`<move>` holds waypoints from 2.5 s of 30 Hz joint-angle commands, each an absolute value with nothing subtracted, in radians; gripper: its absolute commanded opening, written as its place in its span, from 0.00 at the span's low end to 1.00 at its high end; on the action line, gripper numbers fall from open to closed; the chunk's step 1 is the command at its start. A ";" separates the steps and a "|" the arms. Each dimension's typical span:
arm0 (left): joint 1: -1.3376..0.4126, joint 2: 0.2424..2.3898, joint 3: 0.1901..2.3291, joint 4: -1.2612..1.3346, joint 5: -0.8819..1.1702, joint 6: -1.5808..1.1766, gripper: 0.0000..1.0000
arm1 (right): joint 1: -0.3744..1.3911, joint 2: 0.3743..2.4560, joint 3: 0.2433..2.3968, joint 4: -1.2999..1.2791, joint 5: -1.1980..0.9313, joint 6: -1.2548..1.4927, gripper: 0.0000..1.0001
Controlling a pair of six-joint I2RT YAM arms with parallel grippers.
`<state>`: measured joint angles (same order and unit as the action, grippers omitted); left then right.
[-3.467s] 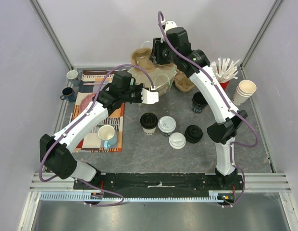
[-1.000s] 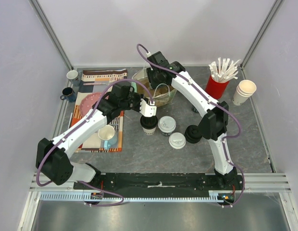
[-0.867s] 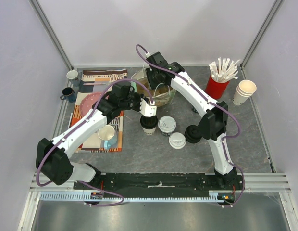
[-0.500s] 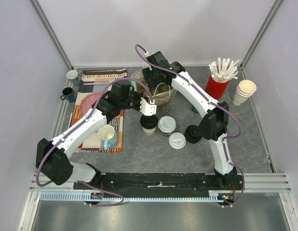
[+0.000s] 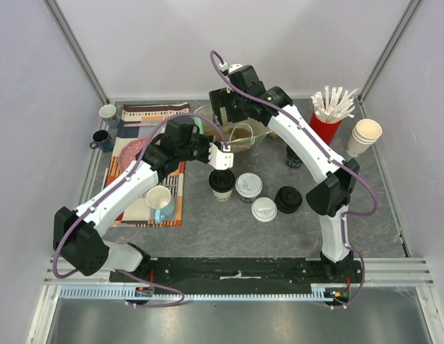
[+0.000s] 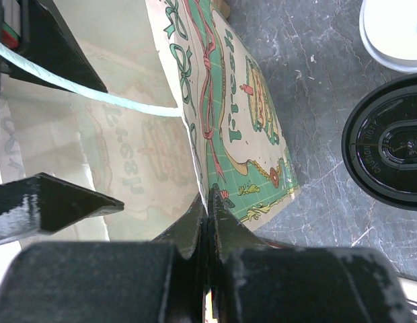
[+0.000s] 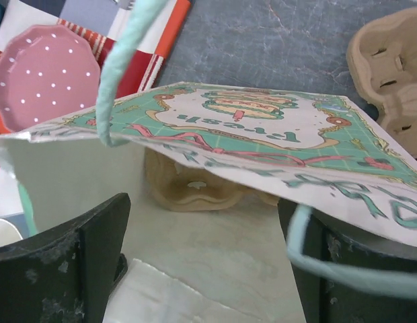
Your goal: Pack the takeout coffee
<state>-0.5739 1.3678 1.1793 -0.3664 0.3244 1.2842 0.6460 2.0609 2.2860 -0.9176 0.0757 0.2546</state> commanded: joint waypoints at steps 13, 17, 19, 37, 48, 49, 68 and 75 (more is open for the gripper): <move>-0.568 1.419 1.331 -0.425 0.344 1.109 0.02 | 0.605 1.807 2.132 -0.542 -0.132 0.362 0.98; -0.563 1.428 1.359 -0.463 0.373 1.092 0.02 | 0.554 1.792 2.122 -0.537 -0.176 0.451 0.98; -0.557 1.436 1.379 -0.486 0.383 1.078 0.02 | 0.531 1.776 2.109 -0.537 -0.184 0.468 0.98; -0.512 1.482 1.437 -0.594 0.416 1.057 0.02 | 0.394 1.292 1.724 -0.633 -0.468 0.143 0.67; -0.497 1.516 1.482 -0.644 0.431 1.077 0.04 | 0.633 1.241 1.502 -0.808 -0.210 -0.003 0.64; -0.497 1.517 1.485 -0.649 0.434 1.075 0.06 | 0.644 1.247 1.496 -0.802 -0.181 0.035 0.65; -0.482 1.404 1.500 -0.696 0.431 0.942 0.85 | 0.773 1.353 1.404 -0.673 -0.491 -0.434 0.79; -0.417 1.316 1.480 -0.733 0.482 0.677 0.86 | 0.808 1.472 1.407 -0.670 -0.563 -0.552 0.57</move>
<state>-0.4561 1.3922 1.4677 -0.7441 0.4000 0.9207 0.7853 1.4170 1.4120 -0.6529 -0.5003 -0.4461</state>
